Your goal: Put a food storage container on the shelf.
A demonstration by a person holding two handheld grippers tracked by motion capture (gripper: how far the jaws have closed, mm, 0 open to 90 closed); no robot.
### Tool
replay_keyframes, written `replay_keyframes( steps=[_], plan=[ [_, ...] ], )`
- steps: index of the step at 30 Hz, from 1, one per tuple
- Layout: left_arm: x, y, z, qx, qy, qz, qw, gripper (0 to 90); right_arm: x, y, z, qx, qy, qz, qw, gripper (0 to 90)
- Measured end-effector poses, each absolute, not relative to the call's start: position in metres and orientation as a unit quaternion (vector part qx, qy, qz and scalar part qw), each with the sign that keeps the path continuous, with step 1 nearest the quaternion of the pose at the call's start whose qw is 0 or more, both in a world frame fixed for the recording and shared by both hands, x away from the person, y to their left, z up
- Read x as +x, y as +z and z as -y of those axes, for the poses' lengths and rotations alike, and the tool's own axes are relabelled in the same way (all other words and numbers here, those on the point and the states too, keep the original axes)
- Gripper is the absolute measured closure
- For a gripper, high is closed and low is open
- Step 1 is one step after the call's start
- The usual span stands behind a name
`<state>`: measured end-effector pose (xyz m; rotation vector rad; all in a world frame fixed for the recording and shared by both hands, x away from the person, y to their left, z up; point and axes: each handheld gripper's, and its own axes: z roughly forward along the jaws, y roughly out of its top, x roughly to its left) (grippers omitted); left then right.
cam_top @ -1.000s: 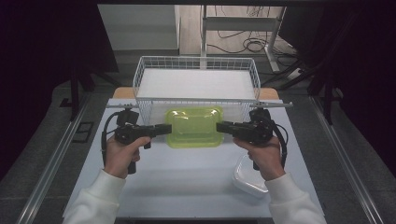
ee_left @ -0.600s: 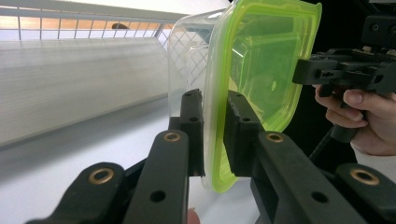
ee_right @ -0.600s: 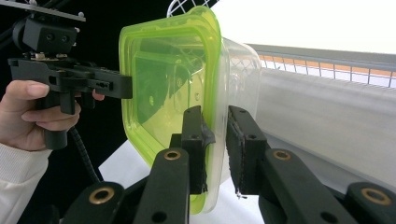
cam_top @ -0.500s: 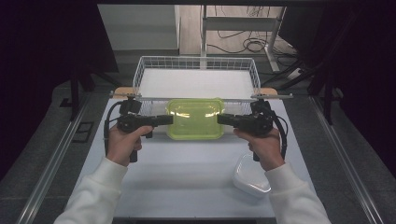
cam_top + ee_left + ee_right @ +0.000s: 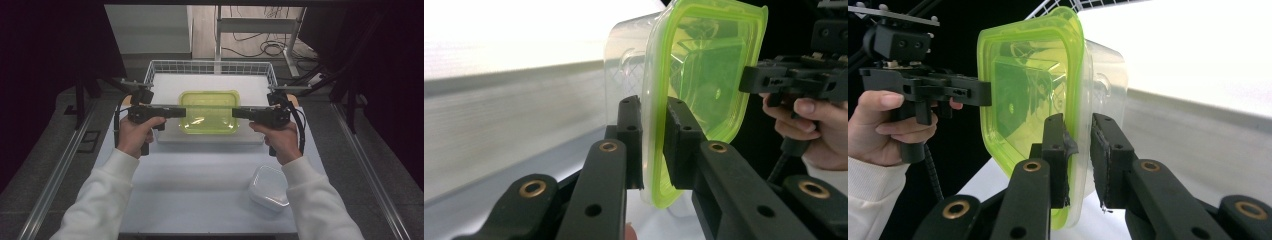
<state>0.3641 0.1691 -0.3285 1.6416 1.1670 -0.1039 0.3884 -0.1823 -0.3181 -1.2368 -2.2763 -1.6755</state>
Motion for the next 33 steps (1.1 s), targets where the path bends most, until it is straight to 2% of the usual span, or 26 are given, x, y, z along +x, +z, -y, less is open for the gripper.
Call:
replay_keyframes(
  steps=[16,33],
  plan=[
    [0.411,-0.308,-0.169,0.686,-0.050,-0.493,0.534,79.8,0.428,-0.295,0.181,-0.405,-0.543,0.735,0.012,77.3],
    [0.443,-0.305,-0.175,0.682,-0.062,-0.504,0.527,79.6,0.464,-0.295,0.177,-0.421,-0.540,0.729,0.030,78.4]
  ],
)
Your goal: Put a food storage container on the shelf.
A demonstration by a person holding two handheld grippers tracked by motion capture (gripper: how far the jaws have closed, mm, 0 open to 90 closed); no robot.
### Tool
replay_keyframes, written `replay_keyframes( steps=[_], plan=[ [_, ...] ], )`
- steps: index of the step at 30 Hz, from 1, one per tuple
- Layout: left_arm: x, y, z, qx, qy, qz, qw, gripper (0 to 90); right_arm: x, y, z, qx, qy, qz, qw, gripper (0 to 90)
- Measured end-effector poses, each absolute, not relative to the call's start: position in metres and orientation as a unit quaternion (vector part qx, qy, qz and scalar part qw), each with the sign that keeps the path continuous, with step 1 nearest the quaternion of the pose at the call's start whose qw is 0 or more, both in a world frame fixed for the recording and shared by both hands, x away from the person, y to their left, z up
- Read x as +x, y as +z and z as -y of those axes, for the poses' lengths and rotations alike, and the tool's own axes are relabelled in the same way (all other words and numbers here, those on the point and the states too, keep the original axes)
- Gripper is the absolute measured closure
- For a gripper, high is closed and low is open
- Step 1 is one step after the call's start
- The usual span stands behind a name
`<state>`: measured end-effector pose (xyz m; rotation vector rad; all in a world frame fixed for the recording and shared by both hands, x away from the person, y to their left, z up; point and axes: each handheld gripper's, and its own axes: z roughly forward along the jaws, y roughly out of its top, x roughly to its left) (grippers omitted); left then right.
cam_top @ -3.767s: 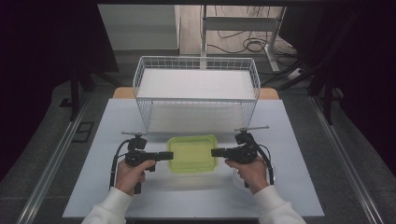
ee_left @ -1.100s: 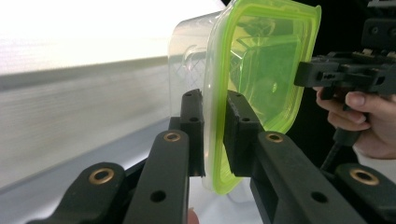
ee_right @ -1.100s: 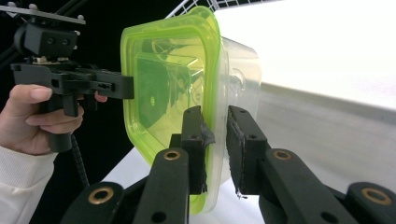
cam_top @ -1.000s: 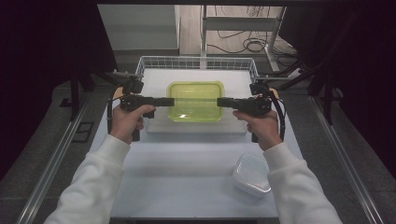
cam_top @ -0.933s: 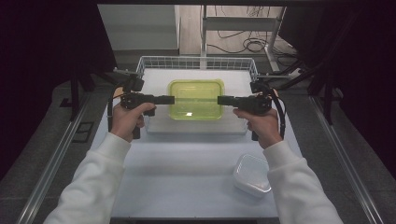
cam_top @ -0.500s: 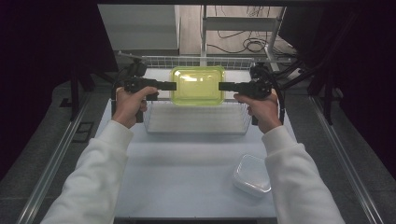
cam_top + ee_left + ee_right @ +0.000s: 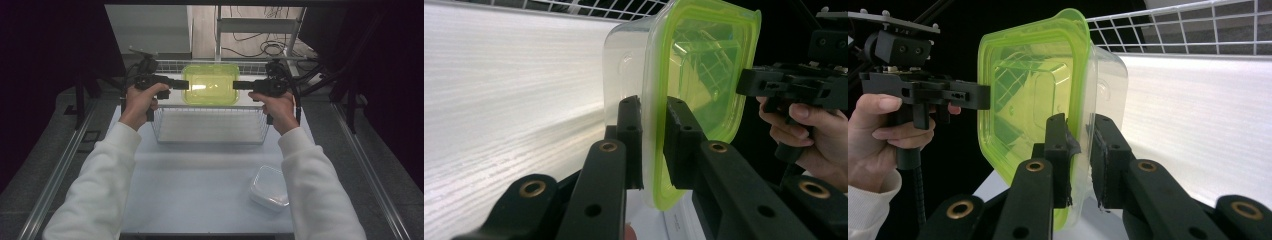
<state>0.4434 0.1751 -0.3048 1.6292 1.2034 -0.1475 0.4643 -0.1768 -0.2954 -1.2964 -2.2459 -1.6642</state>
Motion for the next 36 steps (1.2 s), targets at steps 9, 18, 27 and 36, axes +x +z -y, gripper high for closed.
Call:
replay_keyframes(
  steps=[9,18,27,36],
  plan=[
    [0.460,-0.308,-0.177,0.679,-0.076,-0.515,0.518,79.6,0.478,-0.298,0.173,-0.444,-0.532,0.720,0.038,78.7],
    [0.479,-0.324,-0.177,0.660,-0.097,-0.539,0.514,79.2,0.495,-0.312,0.170,-0.483,-0.504,0.714,0.052,77.6],
    [0.492,-0.332,-0.181,0.636,-0.124,-0.555,0.521,78.2,0.507,-0.317,0.166,-0.509,-0.497,0.700,0.063,74.5],
    [0.499,-0.339,-0.182,0.624,-0.131,-0.562,0.526,74.8,0.516,-0.324,0.165,-0.533,-0.501,0.677,0.080,72.1]
  ],
)
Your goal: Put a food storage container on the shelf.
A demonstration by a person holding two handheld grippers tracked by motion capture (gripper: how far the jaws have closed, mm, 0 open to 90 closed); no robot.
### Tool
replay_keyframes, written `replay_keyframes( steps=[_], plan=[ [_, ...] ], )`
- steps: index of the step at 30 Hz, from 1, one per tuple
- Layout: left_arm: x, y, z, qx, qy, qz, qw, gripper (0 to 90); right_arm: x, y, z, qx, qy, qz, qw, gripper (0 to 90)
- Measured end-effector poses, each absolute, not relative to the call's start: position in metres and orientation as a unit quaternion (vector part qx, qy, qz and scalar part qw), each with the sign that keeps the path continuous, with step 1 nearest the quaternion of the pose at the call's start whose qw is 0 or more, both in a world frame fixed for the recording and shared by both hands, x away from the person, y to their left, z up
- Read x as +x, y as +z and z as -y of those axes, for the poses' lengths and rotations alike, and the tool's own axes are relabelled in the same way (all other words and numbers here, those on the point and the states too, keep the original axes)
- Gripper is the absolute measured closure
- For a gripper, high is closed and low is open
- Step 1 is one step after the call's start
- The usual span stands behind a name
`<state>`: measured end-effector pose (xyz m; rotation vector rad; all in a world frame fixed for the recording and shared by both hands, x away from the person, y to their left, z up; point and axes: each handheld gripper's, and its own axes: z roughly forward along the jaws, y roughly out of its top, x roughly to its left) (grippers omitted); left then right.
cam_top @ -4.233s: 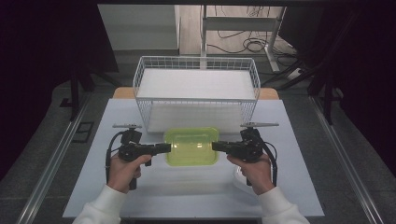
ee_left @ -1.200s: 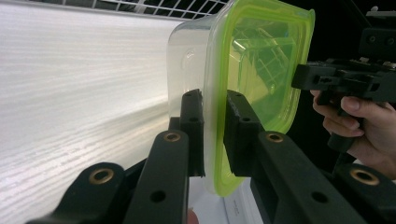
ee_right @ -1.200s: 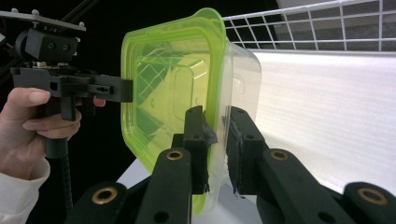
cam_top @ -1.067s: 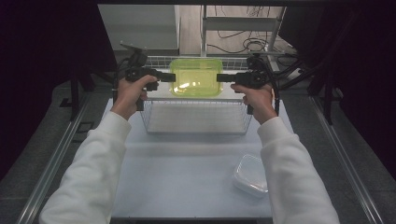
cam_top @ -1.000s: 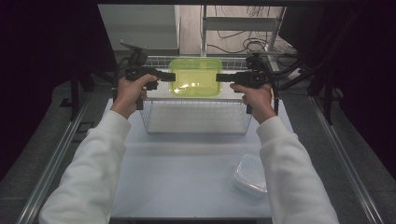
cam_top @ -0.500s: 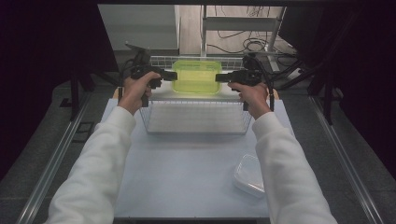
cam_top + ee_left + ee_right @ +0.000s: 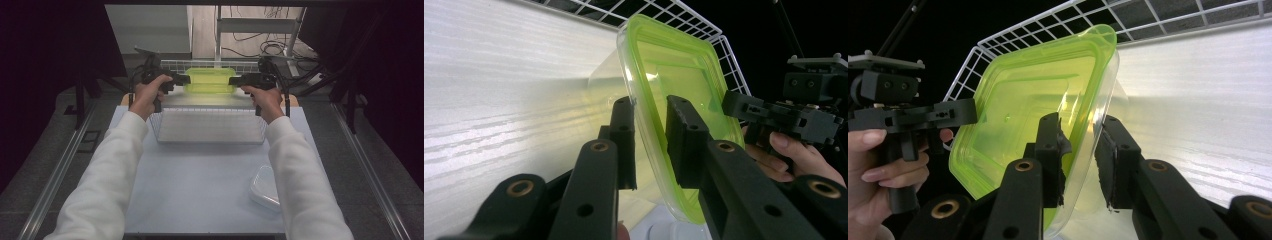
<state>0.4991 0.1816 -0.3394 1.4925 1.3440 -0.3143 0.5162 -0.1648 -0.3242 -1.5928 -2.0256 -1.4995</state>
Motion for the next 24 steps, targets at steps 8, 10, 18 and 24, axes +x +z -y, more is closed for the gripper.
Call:
replay_keyframes(
  steps=[8,10,18,24],
  plan=[
    [0.499,-0.341,-0.181,0.629,-0.102,-0.561,0.529,68.8,0.517,-0.326,0.165,-0.532,-0.503,0.677,0.077,68.1],
    [0.498,-0.341,-0.182,0.629,-0.089,-0.563,0.530,59.4,0.517,-0.326,0.165,-0.531,-0.500,0.681,0.061,56.9],
    [0.487,-0.330,-0.186,0.627,-0.050,-0.535,0.564,35.3,0.510,-0.318,0.173,-0.523,-0.529,0.668,0.036,39.9],
    [0.464,-0.317,-0.187,0.648,-0.005,-0.517,0.559,32.9,0.492,-0.304,0.180,-0.494,-0.534,0.686,0.000,34.4]
  ],
)
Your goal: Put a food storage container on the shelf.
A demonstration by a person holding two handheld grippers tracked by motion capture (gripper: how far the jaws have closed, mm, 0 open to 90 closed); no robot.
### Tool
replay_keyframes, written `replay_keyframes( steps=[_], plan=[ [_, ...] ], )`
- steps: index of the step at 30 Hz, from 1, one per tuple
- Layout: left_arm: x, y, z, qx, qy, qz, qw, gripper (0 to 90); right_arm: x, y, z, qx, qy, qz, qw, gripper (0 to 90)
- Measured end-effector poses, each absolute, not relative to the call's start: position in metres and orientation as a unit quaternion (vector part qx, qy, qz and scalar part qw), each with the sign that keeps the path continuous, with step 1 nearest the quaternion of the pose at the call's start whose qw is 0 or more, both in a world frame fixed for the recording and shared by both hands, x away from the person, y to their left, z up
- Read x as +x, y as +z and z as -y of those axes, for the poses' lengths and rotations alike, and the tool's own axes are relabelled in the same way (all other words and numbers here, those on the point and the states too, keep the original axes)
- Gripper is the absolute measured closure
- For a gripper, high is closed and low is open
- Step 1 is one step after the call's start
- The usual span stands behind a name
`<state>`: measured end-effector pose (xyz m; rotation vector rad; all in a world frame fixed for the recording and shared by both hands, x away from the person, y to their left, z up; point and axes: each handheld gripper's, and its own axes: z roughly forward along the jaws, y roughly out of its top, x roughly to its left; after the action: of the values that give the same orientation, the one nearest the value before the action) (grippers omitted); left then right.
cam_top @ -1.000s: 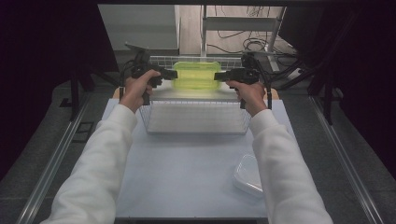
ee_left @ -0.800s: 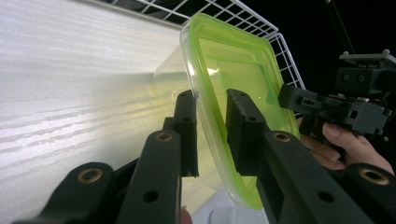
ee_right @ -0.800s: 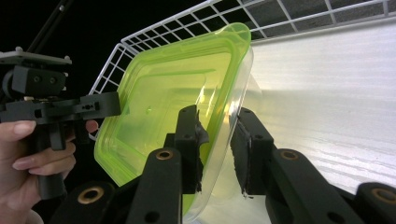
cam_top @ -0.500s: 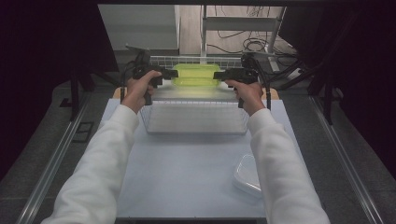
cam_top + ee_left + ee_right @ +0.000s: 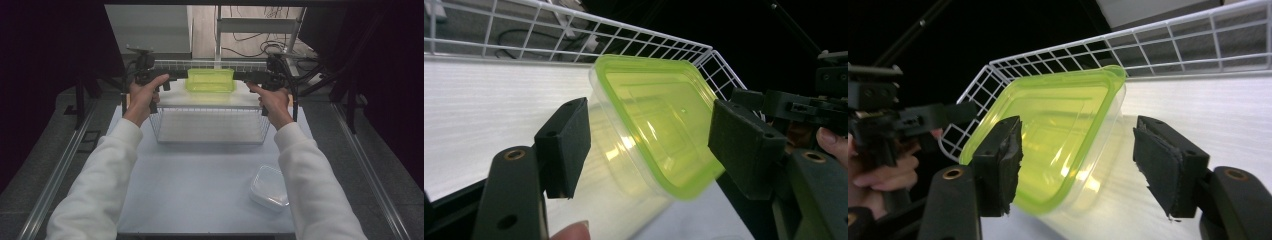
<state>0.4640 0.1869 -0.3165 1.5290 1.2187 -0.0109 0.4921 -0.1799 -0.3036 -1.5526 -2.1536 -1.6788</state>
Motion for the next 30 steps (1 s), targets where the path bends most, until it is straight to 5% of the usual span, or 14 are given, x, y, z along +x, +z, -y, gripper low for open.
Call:
replay_keyframes(
  steps=[7,30],
  plan=[
    [0.410,-0.312,-0.193,0.677,0.027,-0.479,0.558,32.6,0.447,-0.301,0.192,-0.436,-0.502,0.742,-0.085,26.3],
    [0.277,-0.411,-0.210,0.729,0.049,-0.479,0.486,31.0,0.309,-0.380,0.239,-0.374,-0.478,0.792,-0.064,26.9]
  ],
)
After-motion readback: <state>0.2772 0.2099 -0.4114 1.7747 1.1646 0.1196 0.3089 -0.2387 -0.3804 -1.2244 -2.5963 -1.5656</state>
